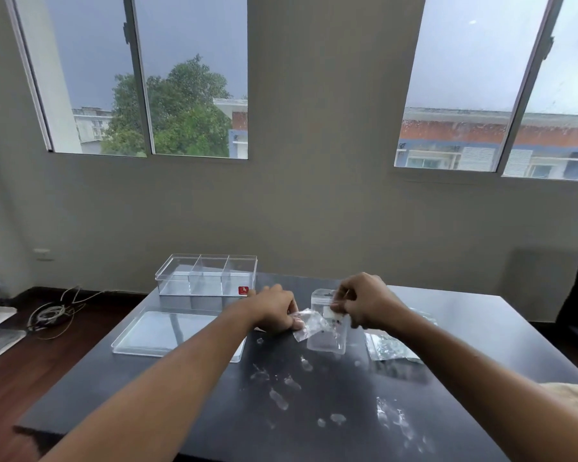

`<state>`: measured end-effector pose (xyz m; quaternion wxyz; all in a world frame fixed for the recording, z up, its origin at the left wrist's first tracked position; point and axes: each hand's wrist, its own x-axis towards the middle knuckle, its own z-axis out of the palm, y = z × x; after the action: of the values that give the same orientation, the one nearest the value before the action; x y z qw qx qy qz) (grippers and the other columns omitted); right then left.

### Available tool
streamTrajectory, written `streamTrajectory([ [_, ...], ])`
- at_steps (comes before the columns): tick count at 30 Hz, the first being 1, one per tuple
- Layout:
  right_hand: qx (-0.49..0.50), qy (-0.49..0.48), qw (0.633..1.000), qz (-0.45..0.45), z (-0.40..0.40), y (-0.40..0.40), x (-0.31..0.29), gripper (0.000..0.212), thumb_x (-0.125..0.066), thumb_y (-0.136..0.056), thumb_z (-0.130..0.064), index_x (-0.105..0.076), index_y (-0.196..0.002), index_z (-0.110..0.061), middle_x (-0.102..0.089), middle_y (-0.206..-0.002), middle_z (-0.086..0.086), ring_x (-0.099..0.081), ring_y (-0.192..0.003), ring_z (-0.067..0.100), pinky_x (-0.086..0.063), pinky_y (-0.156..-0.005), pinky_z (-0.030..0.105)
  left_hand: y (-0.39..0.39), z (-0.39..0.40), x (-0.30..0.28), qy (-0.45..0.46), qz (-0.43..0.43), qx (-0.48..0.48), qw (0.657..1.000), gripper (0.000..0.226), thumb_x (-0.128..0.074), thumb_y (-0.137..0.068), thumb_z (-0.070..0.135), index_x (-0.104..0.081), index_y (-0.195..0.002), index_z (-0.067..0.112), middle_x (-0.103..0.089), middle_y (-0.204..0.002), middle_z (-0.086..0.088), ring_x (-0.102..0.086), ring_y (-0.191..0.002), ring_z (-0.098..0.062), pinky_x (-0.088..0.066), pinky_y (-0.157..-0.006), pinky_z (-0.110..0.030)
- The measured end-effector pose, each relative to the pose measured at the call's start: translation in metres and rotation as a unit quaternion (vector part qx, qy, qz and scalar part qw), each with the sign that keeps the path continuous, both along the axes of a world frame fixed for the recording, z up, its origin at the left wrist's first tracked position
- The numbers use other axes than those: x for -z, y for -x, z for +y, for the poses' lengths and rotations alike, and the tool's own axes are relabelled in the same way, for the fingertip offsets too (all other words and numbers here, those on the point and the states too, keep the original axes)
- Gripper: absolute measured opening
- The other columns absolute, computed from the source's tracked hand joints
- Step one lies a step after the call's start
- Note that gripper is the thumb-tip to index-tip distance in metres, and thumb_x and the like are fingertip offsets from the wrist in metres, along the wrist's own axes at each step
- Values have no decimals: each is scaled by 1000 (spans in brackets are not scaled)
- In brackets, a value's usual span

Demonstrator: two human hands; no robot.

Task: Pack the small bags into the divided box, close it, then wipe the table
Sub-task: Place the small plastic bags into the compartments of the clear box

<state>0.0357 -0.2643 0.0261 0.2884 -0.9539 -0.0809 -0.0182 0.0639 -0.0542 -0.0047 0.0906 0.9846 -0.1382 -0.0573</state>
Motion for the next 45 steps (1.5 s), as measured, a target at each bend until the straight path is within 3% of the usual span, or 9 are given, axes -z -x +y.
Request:
streamTrajectory([
  [5, -8, -152, 988, -36, -8, 5, -1, 10, -67, -99, -10, -64, -91, -5, -75, -76, 22, -71, -50, 32, -54, -42, 31, 4, -2, -4, 36, -33, 17, 999, 25, -63, -95, 44, -64, -112, 27, -64, -123, 3, -54, -121, -21, -28, -104, -42],
  [8, -15, -192, 980, -57, -7, 4, -6, 8, -67, -98, -7, -63, -92, -3, -74, -72, 21, -74, -57, 38, -62, -50, 39, 4, 8, -8, 150, -26, 8, 988, 15, -68, -92, 34, -59, -102, 28, -70, -103, 8, -63, -104, -18, -37, -101, -41],
  [12, -26, -185, 979, -86, -2, -7, -12, 30, -77, -86, 3, -61, -68, -14, -74, -65, 9, -70, -55, 22, -64, -66, 45, 2, 29, -23, 408, 51, -25, 911, 35, -80, -84, 10, -54, -109, 14, -75, -90, -13, -73, -77, -16, -61, -77, -36],
  [15, -34, -161, 981, -100, 10, -18, -16, 25, -87, -80, -10, -67, -67, -20, -77, -69, -2, -67, -60, 10, -57, -70, 33, 4, 46, -38, 450, 43, -36, 891, 35, -78, -87, 7, -57, -115, 10, -76, -94, -10, -68, -65, -4, -50, -54, -13],
  [22, -70, -182, 976, -96, 55, -48, -27, 14, -85, -84, -18, -75, -74, -20, -78, -71, 1, -65, -58, 7, -45, -55, 12, -12, 106, -44, 531, -24, -86, 843, 19, -82, -82, 5, -65, -90, 6, -79, -90, -15, -78, -88, -28, -62, -83, -34],
  [30, -84, -130, 985, -79, 98, -97, -32, 13, -79, -89, -16, -72, -78, -12, -77, -69, -5, -65, -54, 4, -45, -49, 11, -47, 155, -44, 542, -144, -170, 810, 15, -76, -90, 15, -65, -100, 11, -79, -74, -3, -75, -64, -14, -49, -49, -14],
  [37, -82, -126, 986, -75, 130, -134, -24, 14, -66, -98, -15, -69, -87, -8, -80, -75, 0, -66, -56, 9, -44, -50, 8, -74, 180, -24, 435, -181, -218, 855, 27, -66, -94, 45, -77, -102, 21, -75, -73, 1, -66, -68, -16, -56, -79, -36],
  [40, -85, -114, 988, -60, 142, -146, -17, 21, -63, -101, -22, -68, -85, -10, -80, -75, 1, -64, -56, 6, -47, -56, 13, -80, 184, -13, 413, -167, -206, 871, 28, -57, -100, 43, -75, -107, 23, -79, -88, 1, -74, -89, -22, -57, -91, -42],
  [45, -85, -35, 995, -36, 156, -160, -4, 23, -74, -94, -30, -74, -81, -11, -66, -68, -7, -53, -56, 0, -39, -51, 11, -81, 184, -3, 310, -195, -208, 907, 24, -61, -97, 44, -60, -85, 24, -73, -79, 8, -69, -85, -26, -55, -87, -43],
])
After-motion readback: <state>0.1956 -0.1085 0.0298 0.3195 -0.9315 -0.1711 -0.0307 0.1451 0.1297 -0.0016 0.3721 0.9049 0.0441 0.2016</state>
